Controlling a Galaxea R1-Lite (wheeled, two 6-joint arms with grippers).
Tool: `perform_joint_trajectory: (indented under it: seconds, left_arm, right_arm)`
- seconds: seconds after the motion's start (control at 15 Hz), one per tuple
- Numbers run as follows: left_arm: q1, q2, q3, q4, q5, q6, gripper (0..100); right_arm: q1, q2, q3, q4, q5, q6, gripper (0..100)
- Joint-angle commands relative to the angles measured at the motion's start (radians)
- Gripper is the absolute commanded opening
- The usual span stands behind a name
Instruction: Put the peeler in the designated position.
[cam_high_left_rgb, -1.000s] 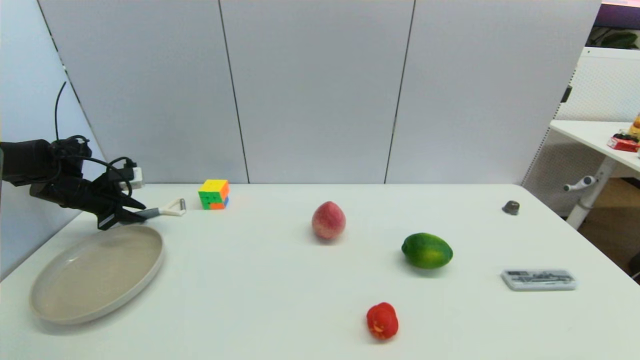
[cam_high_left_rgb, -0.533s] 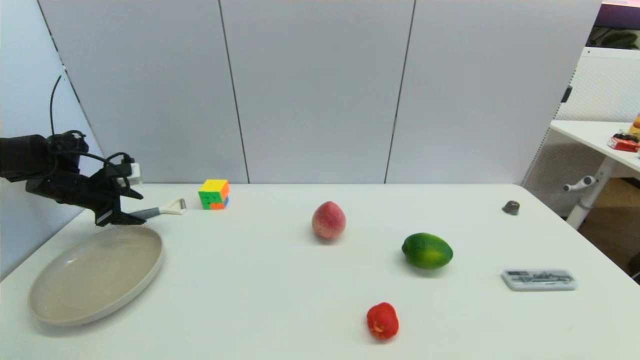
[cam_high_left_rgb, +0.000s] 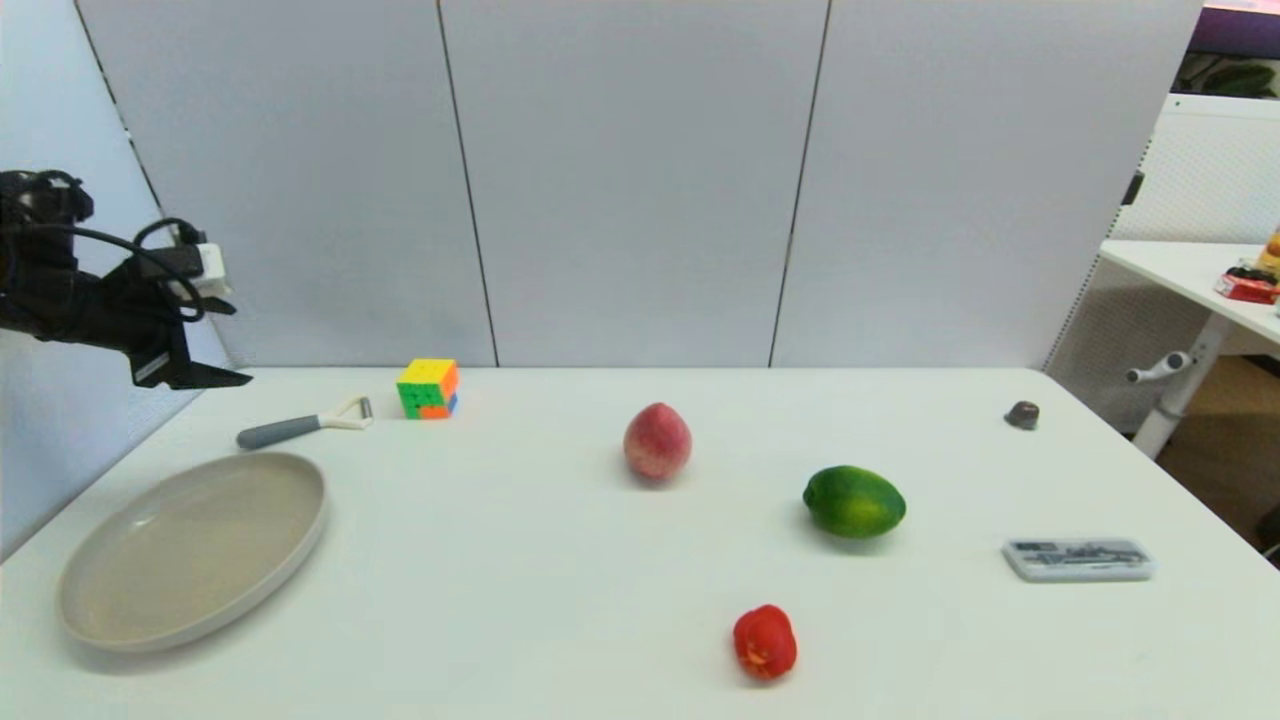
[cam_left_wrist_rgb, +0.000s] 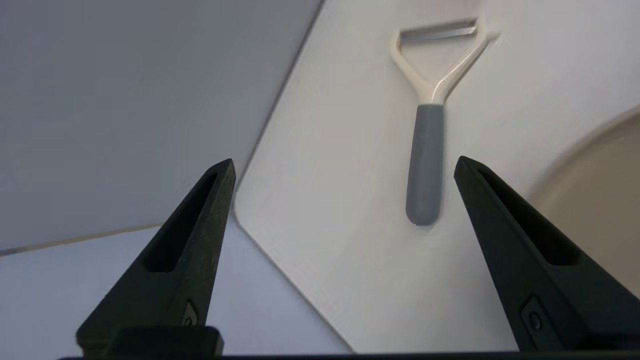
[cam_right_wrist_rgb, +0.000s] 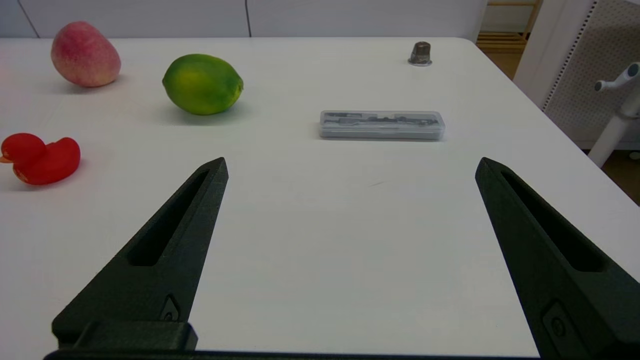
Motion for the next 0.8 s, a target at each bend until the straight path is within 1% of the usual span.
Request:
perform_joint_trajectory:
  seconds: [0.07, 0.2, 0.27, 0.47, 0.53, 0.67, 0.73, 0.8]
  left_arm:
    - [-0.004, -0.409, 0.254, 0.082, -0.007, -0.124, 100]
    - [-0.007, -0.665, 0.493, 0.074, -0.01, -0.306, 100]
    - [-0.03, -0.777, 0.608, 0.071, -0.01, -0.395, 100]
    - [-0.172, -1.108, 0.903, 0.008, 0.006, -0.748, 100]
    - [-0.235, -1.222, 0.997, -0.049, 0.048, -0.874, 100]
    - [-0.342, -1.38, 1.133, -0.134, 0.158, -1.016, 100]
    - [-0.379, -1.453, 1.199, -0.196, 0.184, -1.056, 100]
    - [-0.396, -1.513, 1.273, -0.279, 0.191, -1.073, 100]
  right_arm:
    - [-0.001, 0.001, 0.002, 0.0, 0.0, 0.0, 100]
    - [0.001, 0.001, 0.002, 0.0, 0.0, 0.0, 100]
    - [0.001, 0.001, 0.002, 0.0, 0.0, 0.0, 100]
    - [0.001, 0.001, 0.002, 0.0, 0.0, 0.0, 100]
    - [0.001, 0.001, 0.002, 0.0, 0.0, 0.0, 100]
    - [0.001, 0.001, 0.002, 0.0, 0.0, 0.0, 100]
    - [-0.001, 0.001, 0.002, 0.0, 0.0, 0.0, 100]
    - [-0.001, 0.001, 0.002, 0.0, 0.002, 0.0, 100]
